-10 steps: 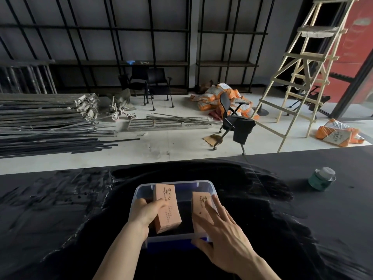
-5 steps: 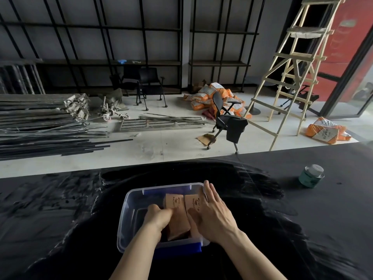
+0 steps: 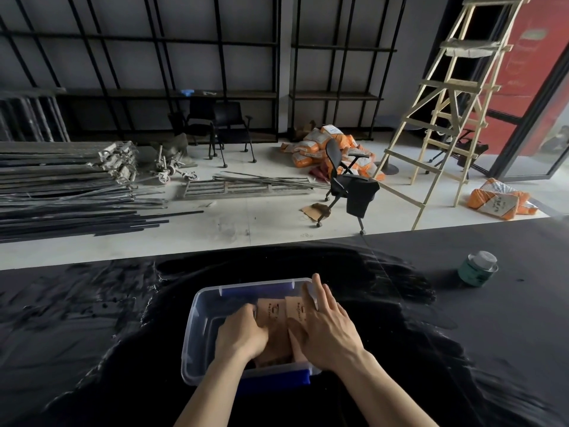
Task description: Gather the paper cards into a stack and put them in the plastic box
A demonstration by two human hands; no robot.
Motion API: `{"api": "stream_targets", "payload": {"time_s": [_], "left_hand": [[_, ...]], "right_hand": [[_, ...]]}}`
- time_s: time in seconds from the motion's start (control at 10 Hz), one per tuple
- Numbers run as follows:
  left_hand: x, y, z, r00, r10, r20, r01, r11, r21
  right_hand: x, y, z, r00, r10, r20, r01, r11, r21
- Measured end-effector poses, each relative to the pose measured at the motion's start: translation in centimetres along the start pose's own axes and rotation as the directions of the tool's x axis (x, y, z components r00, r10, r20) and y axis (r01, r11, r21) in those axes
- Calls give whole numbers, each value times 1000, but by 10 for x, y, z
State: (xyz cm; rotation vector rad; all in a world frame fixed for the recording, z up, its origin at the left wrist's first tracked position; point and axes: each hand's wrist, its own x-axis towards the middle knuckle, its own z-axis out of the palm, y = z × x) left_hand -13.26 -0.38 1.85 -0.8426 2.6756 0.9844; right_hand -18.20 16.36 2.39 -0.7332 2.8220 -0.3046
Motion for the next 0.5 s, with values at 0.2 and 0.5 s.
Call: {"api": "stream_targets", "payload": {"time_s": [0.2, 0.5], "left_hand": [[5, -14, 4, 1000, -5, 27, 9, 991, -133], [0, -15, -7, 993, 93, 73, -80, 984, -161]], "right_hand": [[1, -1, 1, 1000, 8, 2, -8, 1000, 24], [-1, -1, -4, 1000, 23, 5, -23, 998, 65]]}}
